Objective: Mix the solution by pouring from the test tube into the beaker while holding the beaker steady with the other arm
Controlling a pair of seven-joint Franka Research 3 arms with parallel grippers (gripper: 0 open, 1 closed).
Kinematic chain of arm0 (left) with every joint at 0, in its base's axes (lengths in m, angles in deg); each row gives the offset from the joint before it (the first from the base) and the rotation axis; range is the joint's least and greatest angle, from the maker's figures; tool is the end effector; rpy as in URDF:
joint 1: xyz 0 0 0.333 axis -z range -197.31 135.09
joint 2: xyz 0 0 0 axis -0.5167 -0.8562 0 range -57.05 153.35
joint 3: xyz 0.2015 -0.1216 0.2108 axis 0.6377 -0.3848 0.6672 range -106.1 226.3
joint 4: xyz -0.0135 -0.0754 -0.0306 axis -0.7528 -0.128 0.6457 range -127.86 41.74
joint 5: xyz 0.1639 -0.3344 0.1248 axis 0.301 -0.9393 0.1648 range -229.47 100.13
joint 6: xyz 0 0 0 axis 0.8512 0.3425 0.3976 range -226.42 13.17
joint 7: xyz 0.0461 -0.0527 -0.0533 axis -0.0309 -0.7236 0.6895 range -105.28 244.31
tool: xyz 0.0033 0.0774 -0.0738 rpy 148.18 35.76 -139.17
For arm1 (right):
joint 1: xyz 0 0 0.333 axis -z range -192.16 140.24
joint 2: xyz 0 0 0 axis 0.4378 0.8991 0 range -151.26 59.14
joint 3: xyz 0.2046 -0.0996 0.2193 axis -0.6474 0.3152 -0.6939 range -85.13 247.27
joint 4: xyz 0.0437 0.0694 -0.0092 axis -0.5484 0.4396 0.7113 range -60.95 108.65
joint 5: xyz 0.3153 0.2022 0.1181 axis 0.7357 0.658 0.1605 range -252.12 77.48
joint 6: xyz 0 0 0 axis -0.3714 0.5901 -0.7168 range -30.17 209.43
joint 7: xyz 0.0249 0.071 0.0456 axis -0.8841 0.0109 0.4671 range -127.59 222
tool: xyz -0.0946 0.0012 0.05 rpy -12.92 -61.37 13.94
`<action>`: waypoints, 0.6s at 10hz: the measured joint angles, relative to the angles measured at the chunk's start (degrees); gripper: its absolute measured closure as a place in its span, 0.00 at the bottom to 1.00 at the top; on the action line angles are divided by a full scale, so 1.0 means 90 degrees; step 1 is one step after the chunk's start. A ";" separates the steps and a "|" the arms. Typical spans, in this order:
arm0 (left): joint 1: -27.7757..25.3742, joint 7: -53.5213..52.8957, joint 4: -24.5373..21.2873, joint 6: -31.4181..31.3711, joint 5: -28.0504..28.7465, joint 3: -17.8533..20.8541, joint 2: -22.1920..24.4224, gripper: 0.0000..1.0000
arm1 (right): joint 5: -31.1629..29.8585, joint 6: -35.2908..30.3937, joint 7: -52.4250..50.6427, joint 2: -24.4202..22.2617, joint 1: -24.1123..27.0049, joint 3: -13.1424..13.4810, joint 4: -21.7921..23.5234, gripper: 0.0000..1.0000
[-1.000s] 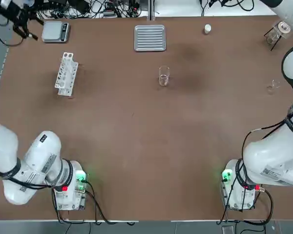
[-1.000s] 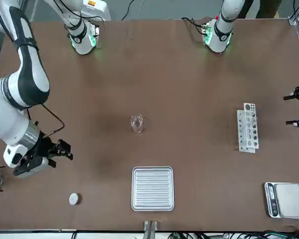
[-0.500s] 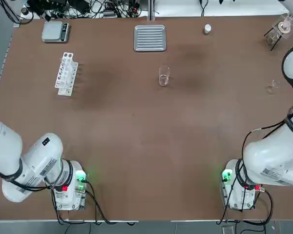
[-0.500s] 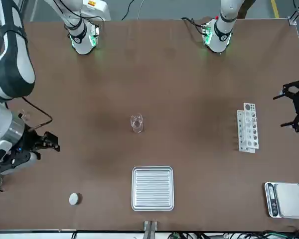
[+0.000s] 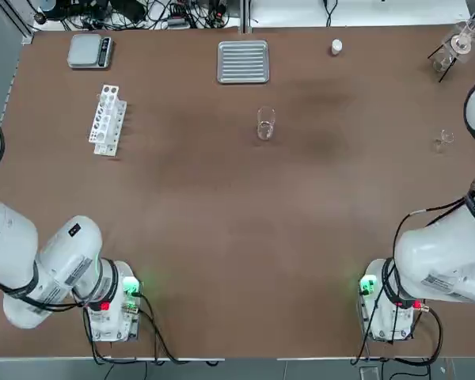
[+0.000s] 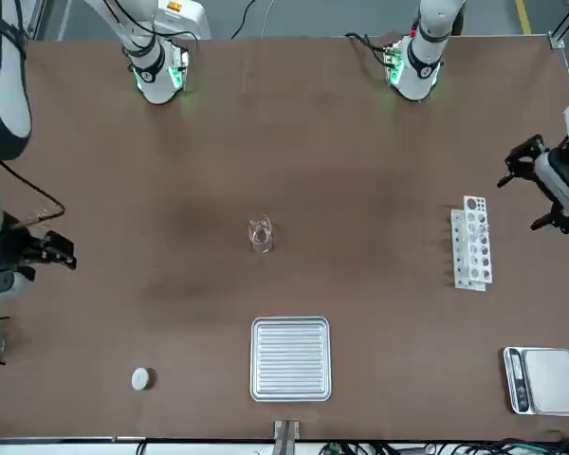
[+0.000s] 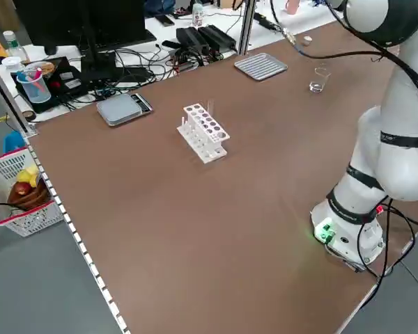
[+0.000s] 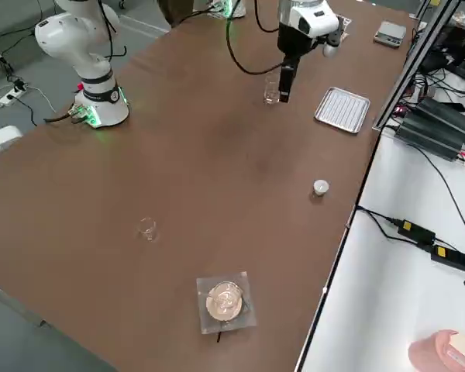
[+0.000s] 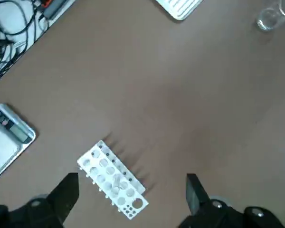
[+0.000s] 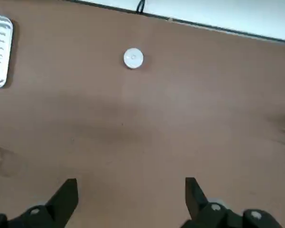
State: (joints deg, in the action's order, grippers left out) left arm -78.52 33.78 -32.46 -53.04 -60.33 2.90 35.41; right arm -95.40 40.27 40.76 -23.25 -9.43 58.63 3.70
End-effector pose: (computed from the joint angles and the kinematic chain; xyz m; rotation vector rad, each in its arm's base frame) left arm 0.5979 -0.0321 0.6255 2.8185 -1.1534 0.1297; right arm 0.6740 0.0033 0.5570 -3.1190 -0.3033 -0.0841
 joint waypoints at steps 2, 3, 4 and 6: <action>0.0002 0.1009 0.0000 0.0011 0.0065 -0.0121 0.0303 0.00 | 0.0039 -0.0041 0.0268 -0.0049 0.0000 -0.0007 -0.0002 0.00; 0.0001 0.1437 0.0000 0.0020 0.0068 -0.0126 0.0463 0.00 | 0.0077 -0.0042 0.0403 -0.0070 0.0000 -0.0012 -0.0002 0.00; 0.0002 0.1805 0.0000 0.0056 0.0068 -0.0129 0.0631 0.00 | 0.0102 -0.0045 0.0457 -0.0090 0.0002 -0.0009 -0.0002 0.00; 0.0279 0.2550 -0.0005 0.0357 0.0086 -0.0010 0.0827 0.00 | 0.0124 -0.0205 0.0488 -0.0235 -0.0009 0.0068 0.0004 0.00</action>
State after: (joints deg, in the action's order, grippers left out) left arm -76.00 56.74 -32.50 -49.83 -59.55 2.81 42.85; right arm -94.29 38.43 45.15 -25.36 -9.51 59.24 3.74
